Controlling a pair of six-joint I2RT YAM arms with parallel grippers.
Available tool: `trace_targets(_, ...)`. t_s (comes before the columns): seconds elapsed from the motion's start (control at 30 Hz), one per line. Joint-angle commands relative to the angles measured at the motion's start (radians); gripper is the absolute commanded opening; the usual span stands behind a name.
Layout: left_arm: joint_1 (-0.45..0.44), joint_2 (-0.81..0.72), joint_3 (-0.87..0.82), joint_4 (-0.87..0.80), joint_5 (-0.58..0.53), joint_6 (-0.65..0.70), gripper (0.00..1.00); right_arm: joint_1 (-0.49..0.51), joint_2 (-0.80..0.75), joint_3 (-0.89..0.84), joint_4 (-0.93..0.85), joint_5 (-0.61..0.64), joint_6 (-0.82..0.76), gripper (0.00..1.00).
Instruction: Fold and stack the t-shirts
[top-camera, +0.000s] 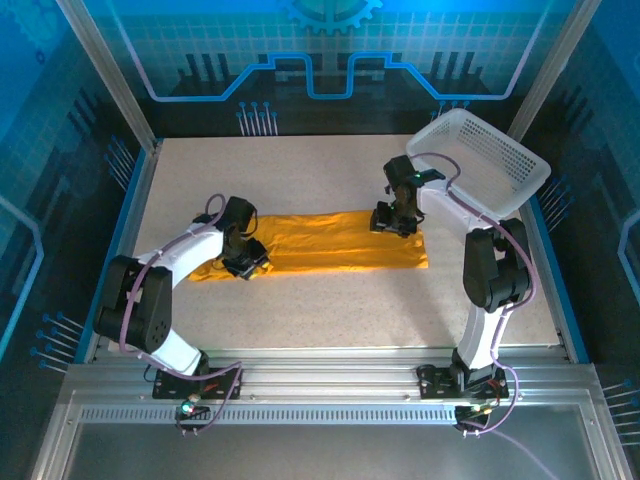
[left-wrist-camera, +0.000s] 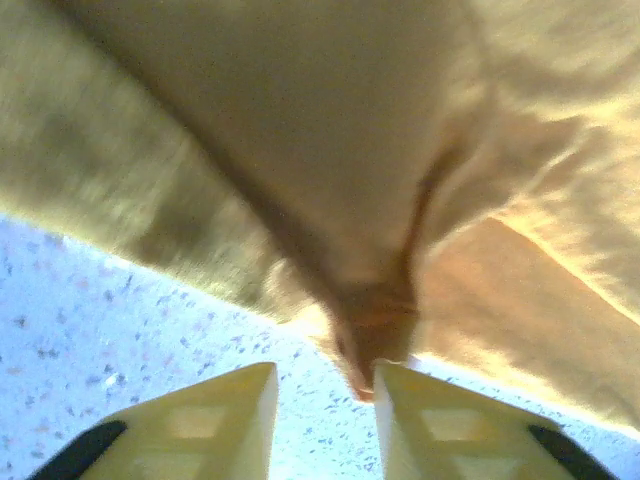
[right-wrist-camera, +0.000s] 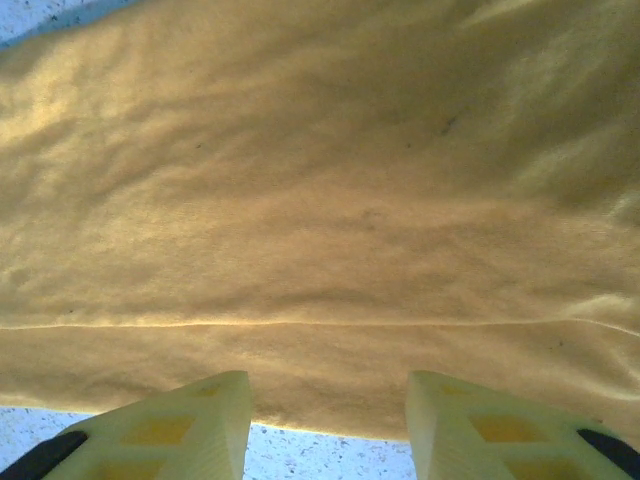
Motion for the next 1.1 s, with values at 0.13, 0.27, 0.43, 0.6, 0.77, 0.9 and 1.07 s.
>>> trace_targets(0.13, 0.009, -0.076, 0.072, -0.142, -0.063, 0.009, 0.43, 0.005, -0.03, -0.02, 0.008, -0.022, -0.009, 0.45)
trace_targets(0.27, 0.141, -0.089, 0.119, -0.196, -0.161, 0.099, 0.46, 0.008, -0.026, -0.014, 0.015, -0.041, -0.015, 0.45)
trace_targets(0.43, 0.314, -0.026, 0.113, -0.099, -0.13, 0.18, 0.43, 0.022, -0.018, 0.009, 0.015, -0.07, -0.041, 0.45)
trace_targets(0.6, 0.379, 0.074, 0.171, -0.094, -0.106, 0.265, 0.43, 0.032, -0.016, 0.021, 0.005, -0.073, -0.051, 0.45)
trace_targets(0.77, 0.382, 0.064, 0.109, -0.058, -0.088, 0.244, 0.41, 0.034, -0.02, 0.006, 0.015, -0.076, -0.041, 0.45)
trace_targets(0.9, 0.382, 0.051, 0.083, -0.029, -0.09, 0.222, 0.43, 0.033, -0.014, -0.002, 0.015, -0.073, -0.042, 0.45)
trace_targets(1.07, 0.382, 0.085, 0.098, -0.008, -0.081, 0.273, 0.45, 0.034, -0.009, 0.0, 0.017, -0.076, -0.04, 0.44)
